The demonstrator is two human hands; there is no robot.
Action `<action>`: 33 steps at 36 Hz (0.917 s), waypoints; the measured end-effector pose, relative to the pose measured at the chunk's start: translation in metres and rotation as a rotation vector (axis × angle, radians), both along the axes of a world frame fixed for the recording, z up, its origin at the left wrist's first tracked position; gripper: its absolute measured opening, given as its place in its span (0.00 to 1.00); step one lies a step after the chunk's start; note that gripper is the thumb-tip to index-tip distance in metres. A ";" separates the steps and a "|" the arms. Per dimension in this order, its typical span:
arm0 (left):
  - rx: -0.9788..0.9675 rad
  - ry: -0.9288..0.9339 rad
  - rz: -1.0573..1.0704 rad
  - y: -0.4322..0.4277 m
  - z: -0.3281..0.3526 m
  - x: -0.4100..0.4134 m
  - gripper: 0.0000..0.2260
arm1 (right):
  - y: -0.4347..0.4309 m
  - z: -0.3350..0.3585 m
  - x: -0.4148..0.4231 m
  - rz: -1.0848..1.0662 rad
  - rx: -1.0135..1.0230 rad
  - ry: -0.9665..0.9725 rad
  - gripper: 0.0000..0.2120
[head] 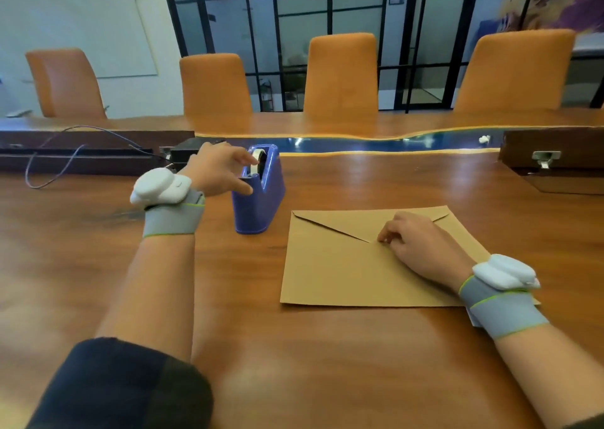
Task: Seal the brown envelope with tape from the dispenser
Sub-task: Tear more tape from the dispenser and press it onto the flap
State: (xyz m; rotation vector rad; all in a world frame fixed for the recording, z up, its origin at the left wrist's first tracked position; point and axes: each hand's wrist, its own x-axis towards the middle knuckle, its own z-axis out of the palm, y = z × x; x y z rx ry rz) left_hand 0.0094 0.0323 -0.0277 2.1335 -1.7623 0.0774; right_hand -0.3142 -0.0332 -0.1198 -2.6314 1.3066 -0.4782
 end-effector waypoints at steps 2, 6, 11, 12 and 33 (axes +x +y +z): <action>0.020 0.017 0.017 0.004 -0.002 0.008 0.25 | 0.000 0.000 0.001 0.006 -0.002 0.001 0.14; 0.008 0.041 0.020 0.010 -0.004 0.018 0.25 | 0.000 0.001 0.003 0.014 0.006 0.006 0.13; -0.054 0.044 0.021 0.012 -0.007 0.021 0.23 | -0.001 0.001 -0.001 0.011 0.007 0.005 0.12; -0.056 0.044 0.021 0.011 -0.008 0.022 0.22 | -0.001 0.001 -0.001 0.011 0.006 0.007 0.12; -0.158 -0.022 0.069 0.016 -0.001 0.016 0.04 | -0.002 0.001 -0.003 0.021 0.021 -0.004 0.13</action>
